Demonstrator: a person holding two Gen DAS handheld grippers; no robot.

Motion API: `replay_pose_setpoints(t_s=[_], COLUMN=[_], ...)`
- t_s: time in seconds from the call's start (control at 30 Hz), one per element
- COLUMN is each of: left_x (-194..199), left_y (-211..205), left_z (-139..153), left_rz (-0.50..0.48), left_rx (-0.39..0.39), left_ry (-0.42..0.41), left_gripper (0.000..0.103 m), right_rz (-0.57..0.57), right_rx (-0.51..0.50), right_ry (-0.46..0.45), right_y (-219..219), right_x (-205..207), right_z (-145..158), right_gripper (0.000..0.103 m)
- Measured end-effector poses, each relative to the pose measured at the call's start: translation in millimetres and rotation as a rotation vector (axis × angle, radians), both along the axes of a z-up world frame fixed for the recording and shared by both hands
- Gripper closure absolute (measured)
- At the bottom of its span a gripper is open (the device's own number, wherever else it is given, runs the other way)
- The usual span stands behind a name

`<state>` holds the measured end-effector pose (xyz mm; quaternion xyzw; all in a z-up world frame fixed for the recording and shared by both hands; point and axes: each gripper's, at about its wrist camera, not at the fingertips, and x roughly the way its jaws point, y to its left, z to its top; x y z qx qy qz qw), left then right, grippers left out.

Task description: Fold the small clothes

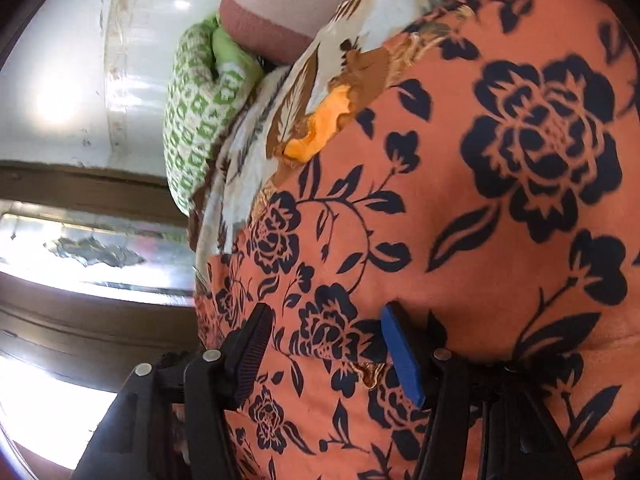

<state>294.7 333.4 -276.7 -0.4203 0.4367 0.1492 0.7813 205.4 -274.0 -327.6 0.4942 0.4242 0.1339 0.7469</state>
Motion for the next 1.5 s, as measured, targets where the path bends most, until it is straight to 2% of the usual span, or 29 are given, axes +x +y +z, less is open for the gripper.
replay_pose_setpoints(t_s=[0.2,0.3,0.4,0.47,0.53,0.57,0.7,0.83,0.97,1.0,1.1,1.13,1.2,1.27,1.3,1.33,1.43,1.5], left_x=[30,40,50,54,56,56,59,56,41,37,24,20,10,2,-4,-9,-21,-25], left_y=[21,24,26,26,23,20,-6,-47,-113,-140,-201,-208,-207,-186,-166,-147,-72,-38], left_z=[-11,-13,-13,-13,-8,-6,29,71,121,136,161,166,171,164,158,151,112,87], left_rz=[0.059,0.067,0.068,0.070,0.066,0.056,-0.068,-0.222,-0.405,-0.472,-0.620,-0.631,-0.611,-0.549,-0.479,-0.422,-0.237,-0.152], left_rx=[-0.082,-0.084,-0.053,-0.033,-0.004,0.020,0.149,0.229,0.289,0.329,0.444,0.451,0.449,0.448,0.449,0.436,0.311,0.266], left_ry=[-0.055,-0.074,-0.062,-0.048,-0.059,-0.063,-0.144,-0.236,-0.340,-0.355,-0.356,-0.351,-0.334,-0.298,-0.266,-0.241,-0.117,-0.058], left_gripper=[0.040,0.040,0.058,0.077,0.091,0.093,0.096,0.097,0.097,0.097,0.097,0.097,0.087,0.039,0.031,0.027,0.028,0.028], right_rz=[0.011,0.018,0.027,0.038,0.048,0.049,0.046,0.039,0.011,0.000,-0.030,-0.035,-0.040,-0.045,-0.050,-0.056,-0.056,-0.047], right_rx=[0.040,0.014,-0.022,-0.057,-0.084,-0.086,-0.052,-0.010,0.064,0.081,0.094,0.090,0.087,0.098,0.113,0.132,0.195,0.191], right_ry=[-0.021,-0.036,-0.060,-0.071,-0.080,-0.081,-0.073,-0.056,-0.029,-0.025,-0.017,-0.016,-0.019,-0.020,-0.017,-0.015,-0.030,-0.044], right_y=[-4,1,6,10,12,12,8,4,-5,-7,-16,-18,-24,-30,-33,-36,-38,-35], right_x=[2,3,2,3,3,4,4,4,0,-1,-6,-8,-12,-16,-18,-19,-23,-22], right_z=[-8,-8,-6,-3,-1,-1,-2,-4,-6,-6,-3,-2,2,3,2,1,0,3], right_gripper=[0.037,0.035,0.031,0.031,0.031,0.031,0.031,0.031,0.031,0.031,0.031,0.031,0.031,0.029,0.028,0.028,0.028,0.028])
